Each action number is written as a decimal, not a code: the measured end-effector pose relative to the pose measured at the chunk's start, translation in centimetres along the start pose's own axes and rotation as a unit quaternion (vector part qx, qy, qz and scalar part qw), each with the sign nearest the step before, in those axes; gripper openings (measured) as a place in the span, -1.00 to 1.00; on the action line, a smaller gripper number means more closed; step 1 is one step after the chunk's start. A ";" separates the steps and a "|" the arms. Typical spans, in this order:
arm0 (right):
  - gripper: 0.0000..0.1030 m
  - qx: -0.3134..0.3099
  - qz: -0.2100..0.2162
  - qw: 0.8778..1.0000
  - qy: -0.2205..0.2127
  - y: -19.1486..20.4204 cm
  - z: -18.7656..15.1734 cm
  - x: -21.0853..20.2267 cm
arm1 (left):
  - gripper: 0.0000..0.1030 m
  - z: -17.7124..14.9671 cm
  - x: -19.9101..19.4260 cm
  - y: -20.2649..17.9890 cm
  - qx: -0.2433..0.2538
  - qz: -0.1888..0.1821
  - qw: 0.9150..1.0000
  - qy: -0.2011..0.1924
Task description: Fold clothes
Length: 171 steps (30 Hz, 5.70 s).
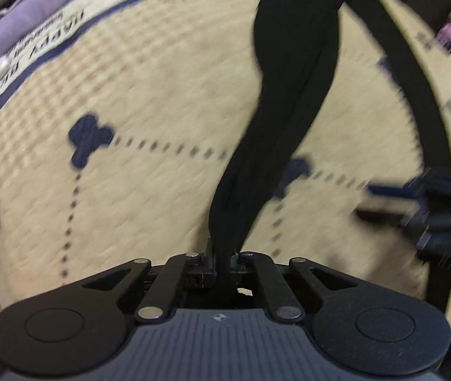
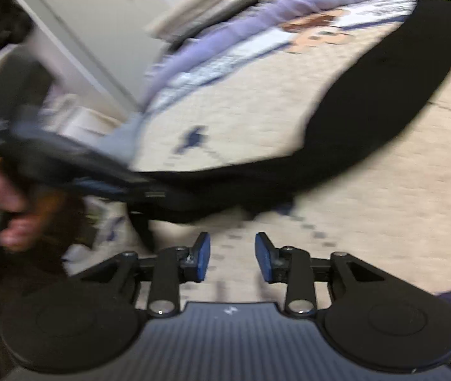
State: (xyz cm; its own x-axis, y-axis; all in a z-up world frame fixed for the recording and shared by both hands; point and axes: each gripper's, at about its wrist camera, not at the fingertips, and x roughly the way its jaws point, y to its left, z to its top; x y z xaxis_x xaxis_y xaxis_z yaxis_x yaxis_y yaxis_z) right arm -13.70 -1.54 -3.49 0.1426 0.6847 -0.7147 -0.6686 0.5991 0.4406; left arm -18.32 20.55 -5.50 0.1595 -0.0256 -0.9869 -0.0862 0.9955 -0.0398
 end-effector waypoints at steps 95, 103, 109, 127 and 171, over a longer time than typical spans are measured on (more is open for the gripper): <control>-0.40 0.226 0.003 0.972 -0.068 -11.8 6.3 5.1 | -0.03 16.4 6.0 5.7 -0.084 -0.254 0.960 -0.084; -0.29 0.264 -0.074 0.954 -0.123 -18.5 11.8 4.5 | -0.03 25.4 7.5 5.5 -0.109 -0.280 0.945 -0.130; -0.29 0.279 -0.051 0.946 -0.154 -22.6 13.4 5.3 | -0.03 34.0 9.8 3.9 -0.102 -0.318 0.930 -0.154; -0.32 0.325 0.012 0.915 -0.240 -29.5 16.3 7.2 | -0.12 44.2 14.7 1.0 -0.082 -0.415 0.890 -0.171; 0.02 0.327 -0.044 0.915 -0.233 -25.0 11.7 4.6 | -0.46 27.8 9.1 3.6 -0.033 -0.287 0.945 -0.151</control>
State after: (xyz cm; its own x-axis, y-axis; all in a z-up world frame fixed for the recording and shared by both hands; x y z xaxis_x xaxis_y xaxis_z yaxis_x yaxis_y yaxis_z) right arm 12.20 -8.53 -11.45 0.5729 0.6332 -0.5204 -0.0821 0.6760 0.7323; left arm 10.17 26.47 -10.26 0.4718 -0.5234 -0.7096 0.0414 0.8170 -0.5751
